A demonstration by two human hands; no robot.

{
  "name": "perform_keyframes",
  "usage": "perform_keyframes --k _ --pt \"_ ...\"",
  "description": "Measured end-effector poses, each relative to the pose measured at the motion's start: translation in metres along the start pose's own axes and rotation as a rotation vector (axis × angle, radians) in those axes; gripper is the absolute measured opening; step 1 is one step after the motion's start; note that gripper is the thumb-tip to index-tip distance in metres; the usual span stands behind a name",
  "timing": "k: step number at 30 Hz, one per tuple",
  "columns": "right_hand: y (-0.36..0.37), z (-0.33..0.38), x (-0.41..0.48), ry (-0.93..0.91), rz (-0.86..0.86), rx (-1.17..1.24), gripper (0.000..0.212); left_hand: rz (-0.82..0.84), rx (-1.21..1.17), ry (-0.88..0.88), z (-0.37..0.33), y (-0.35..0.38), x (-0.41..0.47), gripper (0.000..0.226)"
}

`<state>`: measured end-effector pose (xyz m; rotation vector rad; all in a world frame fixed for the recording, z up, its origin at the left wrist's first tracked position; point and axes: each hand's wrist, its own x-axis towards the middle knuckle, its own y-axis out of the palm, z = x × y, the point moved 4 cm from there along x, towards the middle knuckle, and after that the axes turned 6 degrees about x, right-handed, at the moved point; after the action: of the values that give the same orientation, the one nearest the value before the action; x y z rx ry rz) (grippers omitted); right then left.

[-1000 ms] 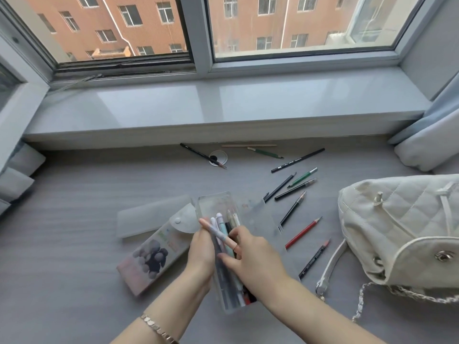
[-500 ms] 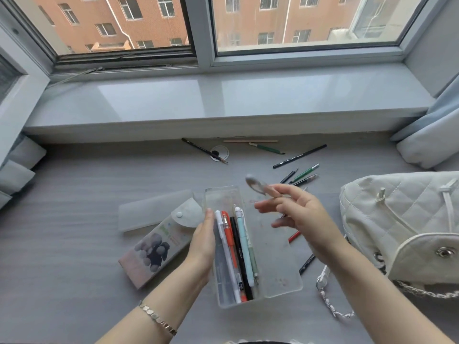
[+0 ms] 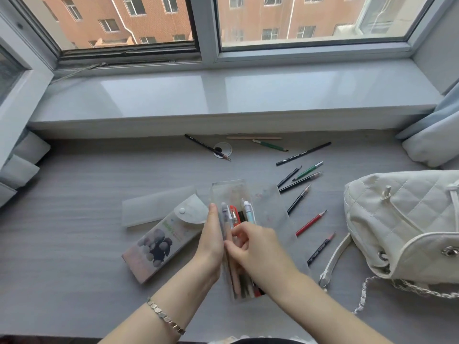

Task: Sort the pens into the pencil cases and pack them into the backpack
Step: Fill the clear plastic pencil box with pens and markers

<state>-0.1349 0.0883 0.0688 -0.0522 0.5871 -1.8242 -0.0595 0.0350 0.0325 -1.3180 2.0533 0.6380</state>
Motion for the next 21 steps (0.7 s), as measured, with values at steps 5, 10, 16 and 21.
perform_keyframes --k 5,10,16,21 --pt "0.004 -0.002 -0.004 -0.157 -0.002 -0.144 0.034 -0.051 -0.026 0.005 -0.001 -0.009 0.005 0.059" --pt "-0.025 -0.014 -0.001 -0.357 -0.293 -0.339 0.038 -0.079 0.069 0.047 -0.005 -0.012 0.001 0.057" --pt "-0.002 -0.029 -0.007 -0.265 -0.154 -0.567 0.057 -0.077 0.053 0.057 -0.006 -0.007 -0.007 0.05" --pt "0.011 -0.031 -0.01 -0.174 -0.103 -0.562 0.068 -0.149 0.062 0.063 -0.009 -0.01 -0.007 0.056"
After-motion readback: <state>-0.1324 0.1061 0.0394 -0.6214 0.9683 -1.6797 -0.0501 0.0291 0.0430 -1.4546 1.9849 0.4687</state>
